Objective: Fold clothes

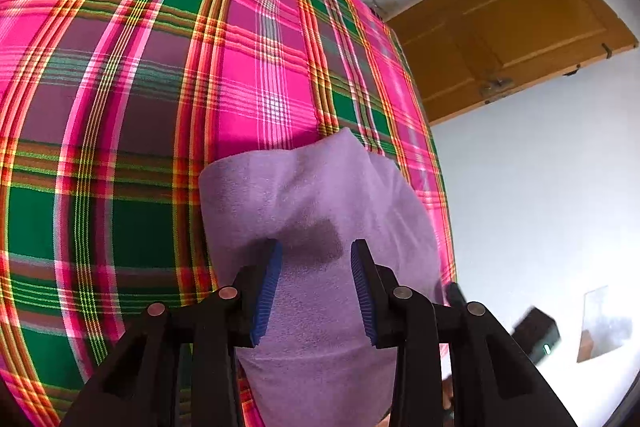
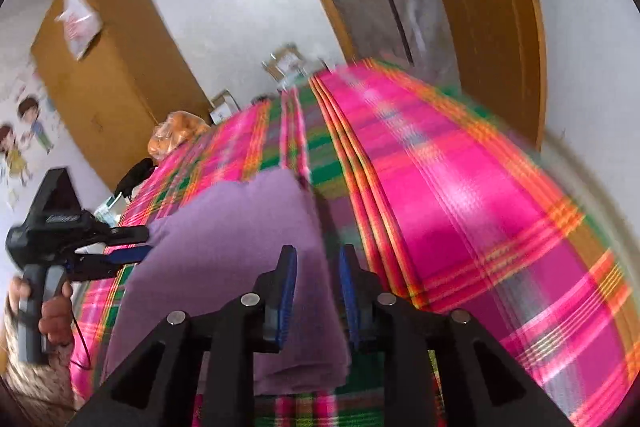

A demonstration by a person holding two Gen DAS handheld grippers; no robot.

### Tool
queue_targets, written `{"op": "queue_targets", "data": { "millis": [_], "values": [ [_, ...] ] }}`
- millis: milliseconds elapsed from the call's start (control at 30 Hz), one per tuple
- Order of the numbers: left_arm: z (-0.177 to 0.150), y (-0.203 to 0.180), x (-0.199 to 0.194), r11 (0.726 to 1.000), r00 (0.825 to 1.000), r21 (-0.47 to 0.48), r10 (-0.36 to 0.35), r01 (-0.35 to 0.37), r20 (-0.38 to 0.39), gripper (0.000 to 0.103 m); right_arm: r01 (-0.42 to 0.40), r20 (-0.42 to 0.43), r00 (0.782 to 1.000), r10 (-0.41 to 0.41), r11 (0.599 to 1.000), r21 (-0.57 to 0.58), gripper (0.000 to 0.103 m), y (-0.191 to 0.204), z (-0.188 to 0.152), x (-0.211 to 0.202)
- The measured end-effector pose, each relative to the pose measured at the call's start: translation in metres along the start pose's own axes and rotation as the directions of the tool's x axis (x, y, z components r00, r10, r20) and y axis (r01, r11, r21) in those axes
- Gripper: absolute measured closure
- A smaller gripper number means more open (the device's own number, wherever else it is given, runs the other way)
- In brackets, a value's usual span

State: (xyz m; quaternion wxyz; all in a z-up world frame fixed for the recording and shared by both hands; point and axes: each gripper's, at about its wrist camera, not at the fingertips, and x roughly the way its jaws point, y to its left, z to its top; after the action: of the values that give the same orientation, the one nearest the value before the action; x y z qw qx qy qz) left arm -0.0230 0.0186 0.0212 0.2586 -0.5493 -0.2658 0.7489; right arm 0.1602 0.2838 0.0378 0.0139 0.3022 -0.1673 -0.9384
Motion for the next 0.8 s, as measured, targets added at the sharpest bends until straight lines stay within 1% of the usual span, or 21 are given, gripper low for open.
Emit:
{"op": "queue_targets", "data": {
  "millis": [33,133,200,267,367,467,533,633,700,767,800],
  "values": [
    [0.0,0.0,0.0,1.0,1.0,-0.003,-0.001,0.001,0.001,0.065,-0.028,0.004,1.0,0.028,0.999,-0.041,0.079,0.013,-0.001,-0.003],
    [0.0,0.0,0.001,1.0,1.0,-0.006,0.002,-0.002,0.004,0.065,-0.121,-0.024,0.993,0.119,0.985,-0.125,0.079,0.044,-0.004,0.004],
    [0.0,-0.001,0.001,1.0,1.0,0.004,0.009,-0.009,0.007,0.065,-0.175,-0.072,0.984,0.165,0.969,-0.175,0.079,0.067,-0.013,0.014],
    [0.001,0.0,0.002,1.0,1.0,0.006,0.007,-0.007,0.004,0.065,-0.212,-0.127,0.974,0.188,0.954,-0.211,0.079,0.082,-0.026,0.02],
    [0.004,0.003,0.004,1.0,1.0,-0.005,0.007,-0.007,-0.002,0.065,-0.272,-0.212,0.951,0.223,0.933,-0.237,0.079,0.099,-0.051,0.023],
    [0.005,0.004,0.004,1.0,1.0,-0.006,0.008,-0.008,-0.008,0.065,-0.294,-0.261,0.94,0.221,0.911,-0.289,0.078,0.113,-0.074,0.016],
    [0.004,0.003,0.003,1.0,1.0,-0.003,0.006,-0.006,-0.009,0.065,-0.31,-0.276,0.934,0.225,0.895,-0.32,0.078,0.118,-0.079,0.008],
    [0.004,0.004,0.002,1.0,1.0,-0.008,0.001,-0.001,-0.01,0.065,-0.31,-0.238,0.941,0.239,0.891,-0.333,0.078,0.121,-0.07,-0.002],
    [0.004,0.005,0.0,1.0,1.0,-0.013,-0.003,0.003,-0.011,0.065,-0.297,-0.175,0.952,0.251,0.892,-0.341,0.078,0.121,-0.059,-0.012],
    [0.004,0.006,-0.001,1.0,1.0,-0.018,-0.006,0.005,-0.011,0.065,-0.294,-0.158,0.954,0.255,0.898,-0.328,0.078,0.121,-0.051,-0.007],
    [0.004,0.006,-0.001,1.0,1.0,-0.02,-0.007,0.007,-0.012,0.065,-0.28,-0.162,0.957,0.239,0.904,-0.322,0.078,0.122,-0.05,0.001]
  ]
}}
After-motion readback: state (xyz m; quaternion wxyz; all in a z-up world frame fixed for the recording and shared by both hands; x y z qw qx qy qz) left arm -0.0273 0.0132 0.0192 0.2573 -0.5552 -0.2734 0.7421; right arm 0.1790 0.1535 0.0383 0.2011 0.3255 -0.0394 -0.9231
